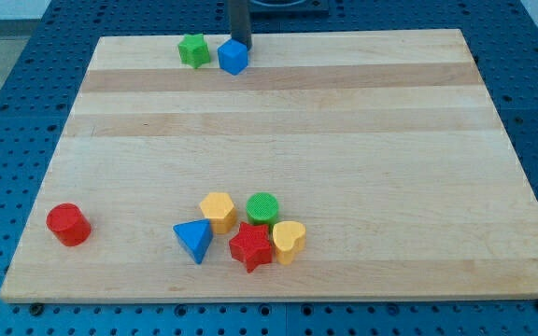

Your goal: Move the blue cube above the red circle

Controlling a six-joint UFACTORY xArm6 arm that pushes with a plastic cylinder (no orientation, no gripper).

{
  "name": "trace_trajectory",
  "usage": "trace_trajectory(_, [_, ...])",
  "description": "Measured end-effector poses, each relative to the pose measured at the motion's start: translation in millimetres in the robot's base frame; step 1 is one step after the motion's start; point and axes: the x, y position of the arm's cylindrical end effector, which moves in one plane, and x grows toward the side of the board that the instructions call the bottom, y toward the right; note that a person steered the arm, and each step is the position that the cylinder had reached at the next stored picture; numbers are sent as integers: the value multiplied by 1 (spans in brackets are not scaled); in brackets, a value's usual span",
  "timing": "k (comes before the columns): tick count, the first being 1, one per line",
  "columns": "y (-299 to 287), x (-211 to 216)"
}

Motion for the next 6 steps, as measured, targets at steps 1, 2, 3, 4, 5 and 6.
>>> trace_trajectory(1, [-41, 76])
trace_trajectory(2, [-83, 135])
trace_trajectory(3, [-76, 116])
trace_trajectory(4, [-55, 90])
trace_trajectory(5, [7, 114])
trace_trajectory(6, [-53, 166])
